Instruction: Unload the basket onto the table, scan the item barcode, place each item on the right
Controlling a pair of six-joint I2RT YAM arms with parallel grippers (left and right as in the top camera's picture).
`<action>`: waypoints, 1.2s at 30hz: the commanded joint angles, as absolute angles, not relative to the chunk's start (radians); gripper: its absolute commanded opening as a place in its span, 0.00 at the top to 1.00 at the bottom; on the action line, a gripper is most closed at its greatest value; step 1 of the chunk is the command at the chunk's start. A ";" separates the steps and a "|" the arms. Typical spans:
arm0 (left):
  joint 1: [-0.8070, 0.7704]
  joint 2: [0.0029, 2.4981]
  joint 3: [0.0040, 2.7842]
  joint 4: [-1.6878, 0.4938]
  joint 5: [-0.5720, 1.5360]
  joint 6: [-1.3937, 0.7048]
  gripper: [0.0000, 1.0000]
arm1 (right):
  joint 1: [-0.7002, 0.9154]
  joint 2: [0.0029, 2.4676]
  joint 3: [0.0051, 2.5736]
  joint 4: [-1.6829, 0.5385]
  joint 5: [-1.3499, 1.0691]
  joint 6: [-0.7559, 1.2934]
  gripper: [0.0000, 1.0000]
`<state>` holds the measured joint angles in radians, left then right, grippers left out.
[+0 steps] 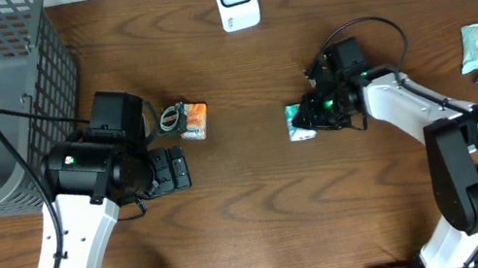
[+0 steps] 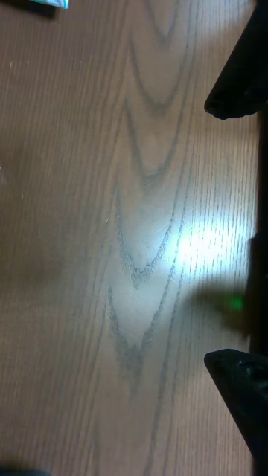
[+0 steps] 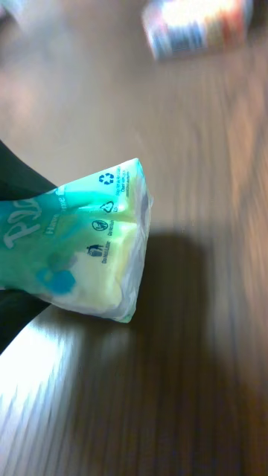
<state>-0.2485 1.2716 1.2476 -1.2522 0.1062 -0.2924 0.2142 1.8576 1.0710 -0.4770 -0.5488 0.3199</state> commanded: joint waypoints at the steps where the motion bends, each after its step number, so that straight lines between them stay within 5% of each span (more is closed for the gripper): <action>1: -0.245 1.274 1.245 -1.255 0.115 -0.301 0.02 | 0.182 1.836 1.074 -0.471 -0.902 0.207 0.84; 6: -0.245 1.274 1.245 -1.255 0.115 -0.301 0.02 | 0.163 1.836 1.074 -0.421 -1.221 0.174 0.99; 12: -0.245 1.274 1.245 -1.255 0.115 -0.301 0.02 | 0.162 1.836 1.074 -0.319 -1.443 0.176 0.99; 36: -0.245 1.274 1.245 -1.255 0.115 -0.301 0.02 | 0.130 1.828 1.074 -0.157 -1.547 0.345 0.99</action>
<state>-0.2485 1.2716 1.2476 -1.2518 0.1062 -0.2928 0.1471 1.8572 1.0710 -0.1589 -1.5230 0.3313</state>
